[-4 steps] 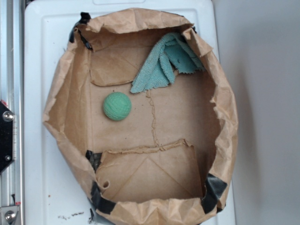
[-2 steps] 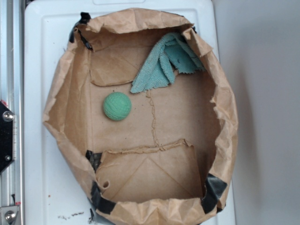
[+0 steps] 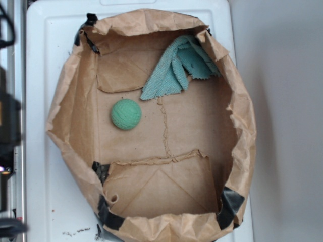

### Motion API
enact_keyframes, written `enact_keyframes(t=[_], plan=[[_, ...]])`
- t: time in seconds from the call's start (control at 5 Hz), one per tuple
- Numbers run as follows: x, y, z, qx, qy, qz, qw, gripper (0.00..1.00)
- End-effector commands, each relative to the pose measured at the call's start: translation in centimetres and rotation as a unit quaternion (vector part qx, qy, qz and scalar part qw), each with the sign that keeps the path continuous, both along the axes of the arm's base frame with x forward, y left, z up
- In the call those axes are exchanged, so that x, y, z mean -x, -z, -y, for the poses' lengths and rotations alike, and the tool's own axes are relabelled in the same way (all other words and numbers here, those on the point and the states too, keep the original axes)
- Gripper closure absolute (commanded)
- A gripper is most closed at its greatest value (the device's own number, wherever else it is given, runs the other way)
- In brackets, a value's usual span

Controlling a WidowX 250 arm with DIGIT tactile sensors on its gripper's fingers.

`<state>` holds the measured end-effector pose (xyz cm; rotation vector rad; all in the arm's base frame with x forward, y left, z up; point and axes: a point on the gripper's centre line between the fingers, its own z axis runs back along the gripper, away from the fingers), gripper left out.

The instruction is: Grab the green ball.

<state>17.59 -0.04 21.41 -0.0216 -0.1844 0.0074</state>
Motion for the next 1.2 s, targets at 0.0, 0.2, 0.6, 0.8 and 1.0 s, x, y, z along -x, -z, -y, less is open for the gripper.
enact_keyframes(t=[0.0,0.2,0.6,0.8,1.0], plan=[[-5.5,1.5,-2.8,-0.038,-0.033,0.048,0.998,0.0],[-6.5,2.2,-2.6,-0.039,-0.022,0.06,0.997,0.0],[-7.7,5.0,-4.1,-0.069,-0.038,0.05,0.996,0.0],[-7.7,5.0,-4.1,-0.069,-0.038,0.05,0.996,0.0],[-7.7,5.0,-4.1,-0.069,-0.038,0.05,0.996,0.0]])
